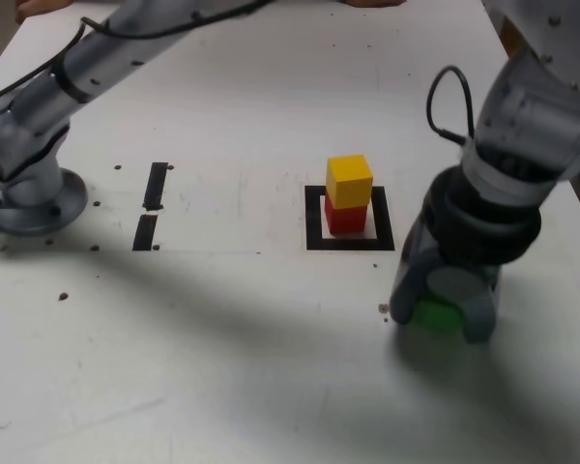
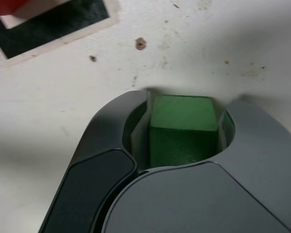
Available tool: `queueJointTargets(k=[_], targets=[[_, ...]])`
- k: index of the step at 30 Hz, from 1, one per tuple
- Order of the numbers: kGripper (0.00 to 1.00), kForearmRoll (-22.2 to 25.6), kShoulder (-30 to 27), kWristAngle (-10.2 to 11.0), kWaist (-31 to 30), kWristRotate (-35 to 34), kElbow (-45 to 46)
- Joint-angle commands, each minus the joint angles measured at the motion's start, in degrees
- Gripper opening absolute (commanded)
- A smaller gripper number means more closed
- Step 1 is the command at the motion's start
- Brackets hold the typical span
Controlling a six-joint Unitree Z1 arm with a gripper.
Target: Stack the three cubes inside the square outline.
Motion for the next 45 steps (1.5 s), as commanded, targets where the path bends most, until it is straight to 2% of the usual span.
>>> queueJointTargets(k=[1,7,12,16,20,24,29,32,45], targets=[[0.18,1.4,-2.6,0.4,0.0,-0.5,-0.2],[0.13,5.1,-8.1,1.1,-0.1,-1.4,-1.6],[0.11,7.4,-16.3,2.2,0.0,-2.7,-1.7],[0.1,7.5,-24.4,3.2,1.6,-4.8,3.8],[0.1,7.4,-28.6,3.2,4.9,-5.8,10.4],[0.1,6.5,-29.4,2.7,8.3,-7.6,16.3],[0.1,1.5,-28.5,1.4,10.3,-10.9,22.4],[0.1,-0.4,-28.1,0.9,10.5,-11.8,23.9],[0.1,-3.1,-26.9,1.1,12.3,-12.0,26.8]])
